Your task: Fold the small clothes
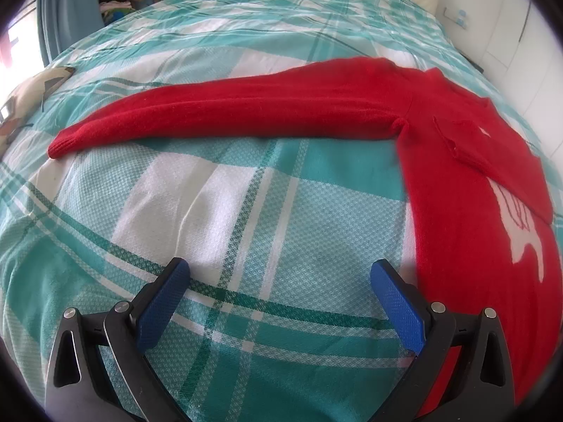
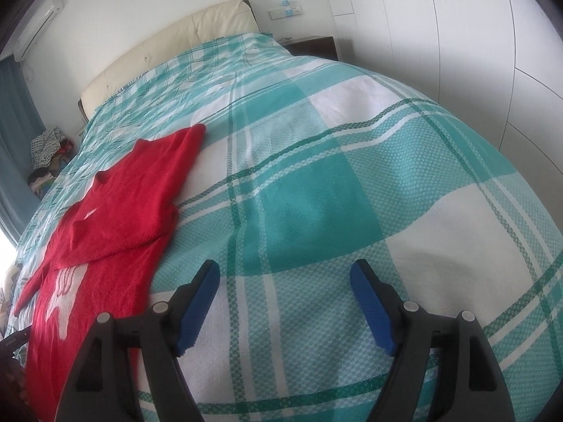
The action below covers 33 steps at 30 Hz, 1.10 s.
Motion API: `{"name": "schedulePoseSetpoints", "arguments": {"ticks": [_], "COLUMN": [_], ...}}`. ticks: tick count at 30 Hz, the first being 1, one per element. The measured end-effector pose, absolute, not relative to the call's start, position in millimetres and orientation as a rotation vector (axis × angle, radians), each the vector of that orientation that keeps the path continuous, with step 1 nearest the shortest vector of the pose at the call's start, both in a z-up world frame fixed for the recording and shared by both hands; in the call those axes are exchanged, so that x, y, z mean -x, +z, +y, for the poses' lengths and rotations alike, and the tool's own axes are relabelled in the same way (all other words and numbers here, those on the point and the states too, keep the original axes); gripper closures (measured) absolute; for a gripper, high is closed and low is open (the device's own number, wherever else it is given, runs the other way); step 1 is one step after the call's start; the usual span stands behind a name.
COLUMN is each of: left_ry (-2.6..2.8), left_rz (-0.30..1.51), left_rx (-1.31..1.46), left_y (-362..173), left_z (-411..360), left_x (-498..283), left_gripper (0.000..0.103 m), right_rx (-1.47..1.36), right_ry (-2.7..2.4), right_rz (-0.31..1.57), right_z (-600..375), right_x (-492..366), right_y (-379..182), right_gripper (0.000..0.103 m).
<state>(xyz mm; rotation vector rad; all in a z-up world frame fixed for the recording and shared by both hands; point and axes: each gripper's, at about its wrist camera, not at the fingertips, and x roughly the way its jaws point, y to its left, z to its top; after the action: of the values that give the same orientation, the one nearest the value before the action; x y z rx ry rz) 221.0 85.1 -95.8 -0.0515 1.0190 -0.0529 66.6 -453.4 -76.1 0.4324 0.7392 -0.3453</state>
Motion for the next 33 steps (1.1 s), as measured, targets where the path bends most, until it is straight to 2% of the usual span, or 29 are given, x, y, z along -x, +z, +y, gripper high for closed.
{"name": "schedulePoseSetpoints", "arguments": {"ticks": [33], "left_ry": [-0.048], "left_rz": [1.02], "left_rx": [0.037], "left_y": [-98], "left_z": [84], "left_x": [-222], "left_gripper": [0.0], "right_rx": [-0.302], "right_ry": [-0.334], "right_rz": [0.611], "right_z": [-431], "right_x": [-56], "right_y": [-45], "right_gripper": [0.027]}}
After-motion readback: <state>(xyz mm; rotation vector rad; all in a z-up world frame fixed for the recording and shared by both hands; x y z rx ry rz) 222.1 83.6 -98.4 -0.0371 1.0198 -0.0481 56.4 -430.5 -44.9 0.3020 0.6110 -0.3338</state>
